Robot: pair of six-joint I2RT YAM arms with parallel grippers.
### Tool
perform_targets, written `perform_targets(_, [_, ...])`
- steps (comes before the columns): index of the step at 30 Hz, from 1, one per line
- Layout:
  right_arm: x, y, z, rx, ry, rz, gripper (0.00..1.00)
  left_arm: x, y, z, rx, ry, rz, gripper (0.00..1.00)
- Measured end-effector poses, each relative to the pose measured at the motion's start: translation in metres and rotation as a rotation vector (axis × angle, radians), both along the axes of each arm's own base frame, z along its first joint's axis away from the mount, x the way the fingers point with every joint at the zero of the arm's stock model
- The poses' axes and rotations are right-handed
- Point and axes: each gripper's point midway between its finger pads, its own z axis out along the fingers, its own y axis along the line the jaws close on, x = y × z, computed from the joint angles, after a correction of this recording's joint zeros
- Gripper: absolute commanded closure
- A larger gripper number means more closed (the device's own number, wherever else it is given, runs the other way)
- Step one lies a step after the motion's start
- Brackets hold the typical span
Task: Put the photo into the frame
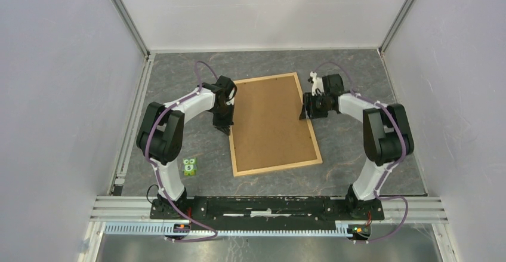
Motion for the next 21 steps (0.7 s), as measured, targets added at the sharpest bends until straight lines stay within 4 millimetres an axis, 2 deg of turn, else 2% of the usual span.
perform_targets(4, [-0.033,-0.001,0.0,0.047,-0.032,-0.003,0.47,-0.004,0.004,0.0,0.019,0.018,-0.014,0.9])
perform_targets(7, [-0.057,-0.002,0.0,0.035,-0.032,0.002,0.47,-0.004,0.006,0.001,0.028,0.03,-0.02,0.84])
perform_targets(10, [-0.08,-0.004,0.0,0.016,-0.025,0.003,0.4,-0.005,0.004,0.001,0.021,0.037,-0.026,0.78])
perform_targets(13, [-0.093,-0.013,0.001,-0.036,-0.004,-0.016,0.35,-0.007,0.002,0.0,0.013,0.049,-0.029,0.68])
perform_targets(16, [-0.089,-0.026,0.003,-0.079,0.016,-0.051,0.34,-0.007,0.004,0.0,0.022,0.058,-0.031,0.57])
perform_targets(21, [-0.038,-0.042,0.029,-0.1,-0.037,-0.122,0.27,-0.007,0.007,-0.003,0.036,0.075,-0.029,0.5])
